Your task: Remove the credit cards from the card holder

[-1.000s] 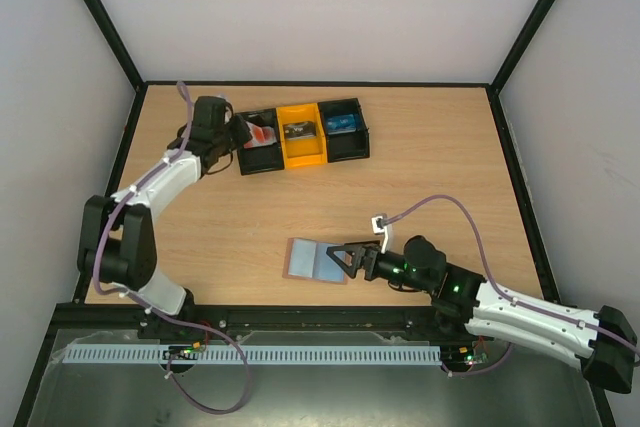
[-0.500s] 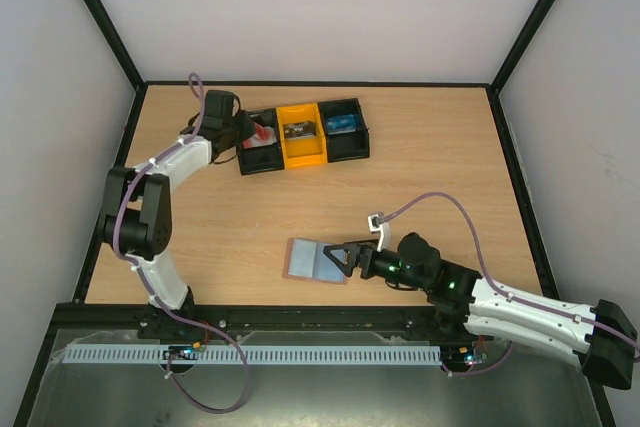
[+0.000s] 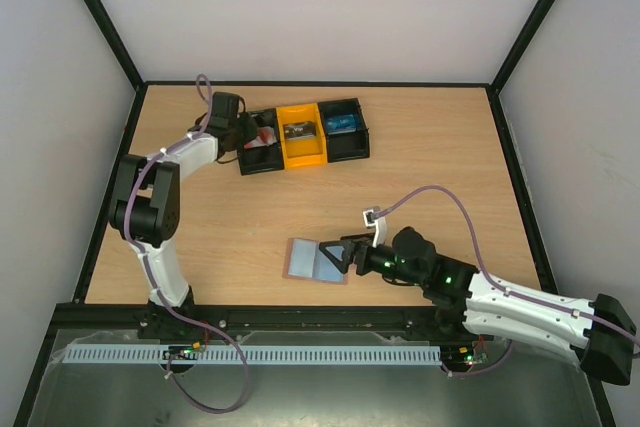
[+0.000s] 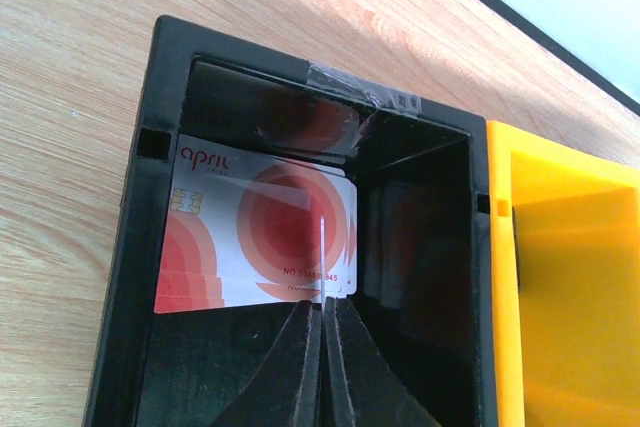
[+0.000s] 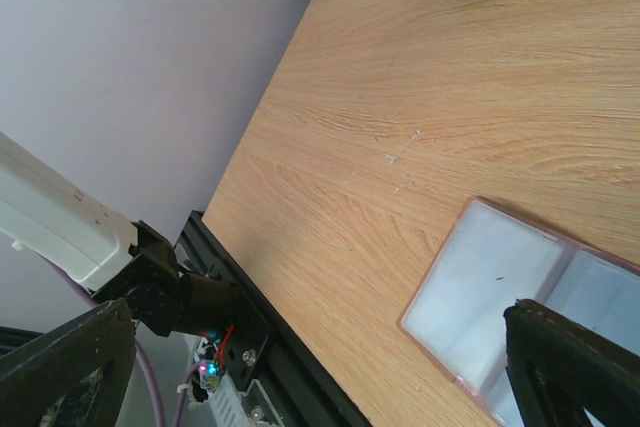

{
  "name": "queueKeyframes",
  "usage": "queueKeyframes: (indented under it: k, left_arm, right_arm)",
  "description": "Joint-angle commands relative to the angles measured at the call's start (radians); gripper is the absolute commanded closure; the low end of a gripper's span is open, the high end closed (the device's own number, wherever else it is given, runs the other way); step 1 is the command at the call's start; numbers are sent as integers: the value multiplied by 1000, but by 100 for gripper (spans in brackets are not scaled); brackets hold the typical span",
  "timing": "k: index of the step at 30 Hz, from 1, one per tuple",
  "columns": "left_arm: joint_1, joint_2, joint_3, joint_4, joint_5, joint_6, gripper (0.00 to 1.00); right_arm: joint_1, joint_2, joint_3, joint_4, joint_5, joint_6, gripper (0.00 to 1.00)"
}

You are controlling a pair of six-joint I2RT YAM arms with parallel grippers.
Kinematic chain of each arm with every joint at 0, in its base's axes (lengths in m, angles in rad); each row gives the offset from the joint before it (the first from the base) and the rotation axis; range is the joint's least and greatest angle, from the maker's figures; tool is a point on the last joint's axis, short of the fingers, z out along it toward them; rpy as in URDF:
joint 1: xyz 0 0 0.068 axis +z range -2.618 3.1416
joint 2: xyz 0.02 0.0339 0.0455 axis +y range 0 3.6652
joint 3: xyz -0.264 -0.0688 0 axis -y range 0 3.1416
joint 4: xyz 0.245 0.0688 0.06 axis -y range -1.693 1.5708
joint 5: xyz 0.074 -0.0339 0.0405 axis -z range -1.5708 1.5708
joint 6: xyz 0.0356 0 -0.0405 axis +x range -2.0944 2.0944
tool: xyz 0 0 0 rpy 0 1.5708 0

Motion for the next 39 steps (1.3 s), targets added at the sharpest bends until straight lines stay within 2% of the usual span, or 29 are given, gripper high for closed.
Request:
queueKeyframes:
  k: [1,30,39]
  left_arm:
    - [4,21,34,16,-15,18,97]
    - [4,91,106,5,-60,43,97]
    - [4,109,115,6,-75,46,93]
  right_arm:
    - [-1,24,30,-5,15,-35,2]
    - [0,19,30,-40,46,-47,2]
    - [0,-5,23,-50,67,-47,2]
